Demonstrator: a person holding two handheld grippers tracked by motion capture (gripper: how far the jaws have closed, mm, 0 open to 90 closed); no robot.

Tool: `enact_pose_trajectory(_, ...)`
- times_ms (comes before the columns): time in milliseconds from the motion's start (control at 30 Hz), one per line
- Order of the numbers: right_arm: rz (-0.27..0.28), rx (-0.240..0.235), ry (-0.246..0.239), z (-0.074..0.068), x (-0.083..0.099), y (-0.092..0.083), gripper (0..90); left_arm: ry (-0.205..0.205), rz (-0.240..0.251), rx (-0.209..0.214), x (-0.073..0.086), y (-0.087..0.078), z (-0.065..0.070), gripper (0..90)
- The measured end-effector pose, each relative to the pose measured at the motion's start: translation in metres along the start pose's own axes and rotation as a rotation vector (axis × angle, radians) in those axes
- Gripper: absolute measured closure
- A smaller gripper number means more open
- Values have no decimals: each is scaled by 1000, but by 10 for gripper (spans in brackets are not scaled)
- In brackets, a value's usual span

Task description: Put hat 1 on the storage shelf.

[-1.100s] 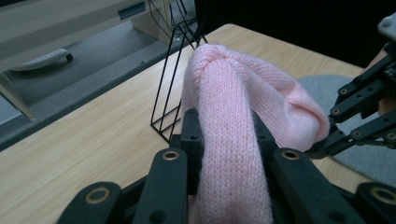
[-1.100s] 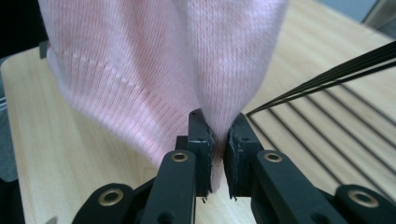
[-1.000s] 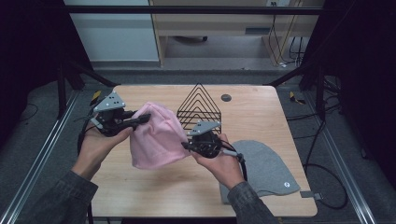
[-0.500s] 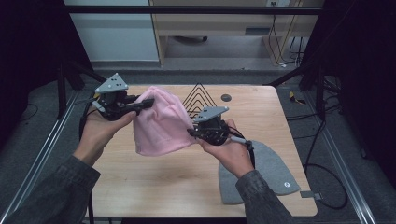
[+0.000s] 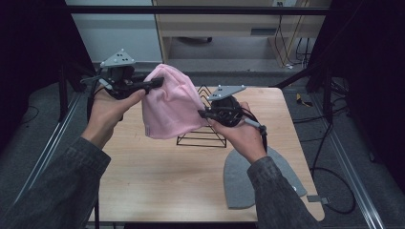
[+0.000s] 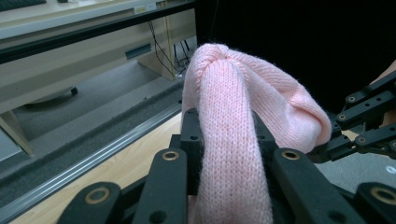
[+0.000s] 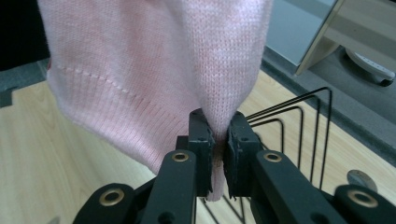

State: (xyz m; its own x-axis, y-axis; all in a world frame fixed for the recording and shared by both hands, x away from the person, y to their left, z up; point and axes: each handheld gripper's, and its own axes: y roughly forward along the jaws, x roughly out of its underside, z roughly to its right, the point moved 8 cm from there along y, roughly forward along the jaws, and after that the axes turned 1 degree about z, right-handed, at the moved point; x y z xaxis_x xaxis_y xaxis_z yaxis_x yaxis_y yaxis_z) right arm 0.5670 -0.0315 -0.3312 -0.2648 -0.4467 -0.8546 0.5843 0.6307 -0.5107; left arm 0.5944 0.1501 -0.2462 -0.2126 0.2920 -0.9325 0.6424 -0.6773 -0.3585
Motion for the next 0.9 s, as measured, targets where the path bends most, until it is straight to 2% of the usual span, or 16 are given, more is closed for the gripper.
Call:
enact_pose_trajectory(67,8,5,15,7,-4,1,826,-9,3,1,-2,4,-3,737)
enact_pose_trajectory(300,-6,26,7,17,-4,5,825,-5,-1,-7,-5,11,-4,737)
enact_pose_trajectory(533,22,45,37,33,-12,6,825,-9,18,-14,-19,23,-11,737)
enact_pose_trajectory(600,29,47,49,37,-13,8,825,0,15,-19,-22,26,-14,737)
enact_pose_trajectory(767,42,45,76,45,-16,15,825,-5,21,-19,-25,34,-23,737)
enact_pose_trajectory(900,38,63,75,51,-14,22,824,-9,18,-10,-22,44,-31,737)
